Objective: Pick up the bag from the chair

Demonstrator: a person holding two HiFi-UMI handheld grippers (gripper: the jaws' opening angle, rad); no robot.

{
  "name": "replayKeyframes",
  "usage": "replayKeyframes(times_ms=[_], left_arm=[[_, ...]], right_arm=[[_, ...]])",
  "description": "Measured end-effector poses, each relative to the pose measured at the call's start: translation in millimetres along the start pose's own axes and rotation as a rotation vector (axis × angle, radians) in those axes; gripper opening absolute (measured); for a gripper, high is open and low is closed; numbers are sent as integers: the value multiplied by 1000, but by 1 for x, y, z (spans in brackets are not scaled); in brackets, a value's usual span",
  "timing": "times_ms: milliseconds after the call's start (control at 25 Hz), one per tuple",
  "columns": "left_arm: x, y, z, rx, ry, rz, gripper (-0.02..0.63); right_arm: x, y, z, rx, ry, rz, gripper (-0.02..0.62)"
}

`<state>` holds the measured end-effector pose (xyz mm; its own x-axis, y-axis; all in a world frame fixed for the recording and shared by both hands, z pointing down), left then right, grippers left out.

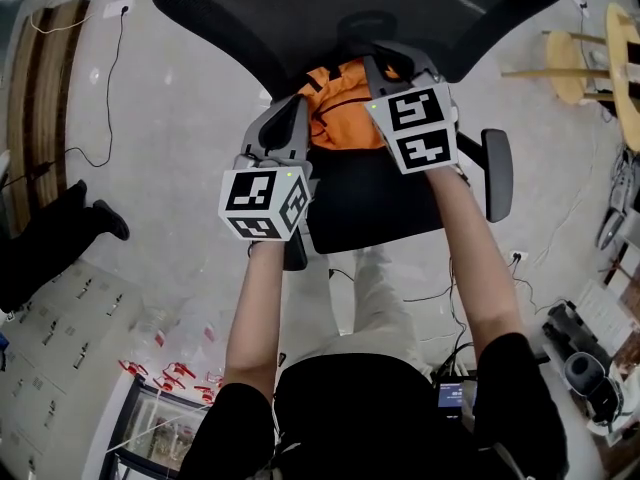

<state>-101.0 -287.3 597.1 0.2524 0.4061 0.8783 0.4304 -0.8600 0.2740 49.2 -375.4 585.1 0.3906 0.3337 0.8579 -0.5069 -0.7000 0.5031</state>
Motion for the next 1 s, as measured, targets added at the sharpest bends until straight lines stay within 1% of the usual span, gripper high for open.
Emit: replayKeyframes(times_ms=[480,760,1000], left_arm=[[-25,-6,14,20,29,28,5],[-40,-13,23,30,44,46,5],[-55,-23,35,47,76,64,5]], right_arm=[[-8,-29,-8,19,75,109,0],[-18,-48,-16,16,83,167,0],[-30,-67,-20,32,102,207,0]])
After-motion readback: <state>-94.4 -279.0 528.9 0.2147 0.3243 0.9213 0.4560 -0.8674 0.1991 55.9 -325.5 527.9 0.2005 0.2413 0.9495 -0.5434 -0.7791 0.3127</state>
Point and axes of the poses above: the fingertips, and each gripper's own axes: y forward along the fingers, z to its right, x out of its underside, the point moved 7 cm from there along -y, backward along the fingers, and after that the axes turned 10 degrees about z, right-handed, at the moved point
